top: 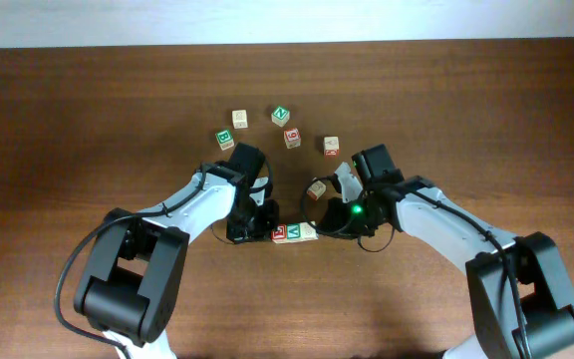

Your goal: Rotate 3 blocks

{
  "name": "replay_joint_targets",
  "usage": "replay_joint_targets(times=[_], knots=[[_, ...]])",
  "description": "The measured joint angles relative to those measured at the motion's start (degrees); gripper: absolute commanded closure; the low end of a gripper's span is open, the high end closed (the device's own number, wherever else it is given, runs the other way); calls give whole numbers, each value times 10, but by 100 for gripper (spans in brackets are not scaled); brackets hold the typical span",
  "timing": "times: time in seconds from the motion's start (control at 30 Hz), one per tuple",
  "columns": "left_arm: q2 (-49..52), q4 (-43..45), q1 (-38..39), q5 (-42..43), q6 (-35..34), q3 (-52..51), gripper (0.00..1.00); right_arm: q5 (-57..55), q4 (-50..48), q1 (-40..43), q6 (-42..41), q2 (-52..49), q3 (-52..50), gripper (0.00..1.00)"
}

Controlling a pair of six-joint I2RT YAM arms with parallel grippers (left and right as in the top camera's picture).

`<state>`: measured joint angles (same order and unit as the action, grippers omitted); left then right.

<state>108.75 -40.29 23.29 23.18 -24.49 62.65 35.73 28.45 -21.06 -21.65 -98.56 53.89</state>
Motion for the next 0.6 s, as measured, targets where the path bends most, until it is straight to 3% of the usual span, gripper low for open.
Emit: replay_joint_targets(times=[0.27,0.4,0.6], knots=[[-3,-1,-3,-15,-3,0,100,-8,21,-20,-9,5,36,96],[-2,11,17,16,-2,-2,100,5,15,-81,-33,6,44,96],[-1,11,18,24,-2,-2,100,-24,23,-79,-52,-7,45,96]])
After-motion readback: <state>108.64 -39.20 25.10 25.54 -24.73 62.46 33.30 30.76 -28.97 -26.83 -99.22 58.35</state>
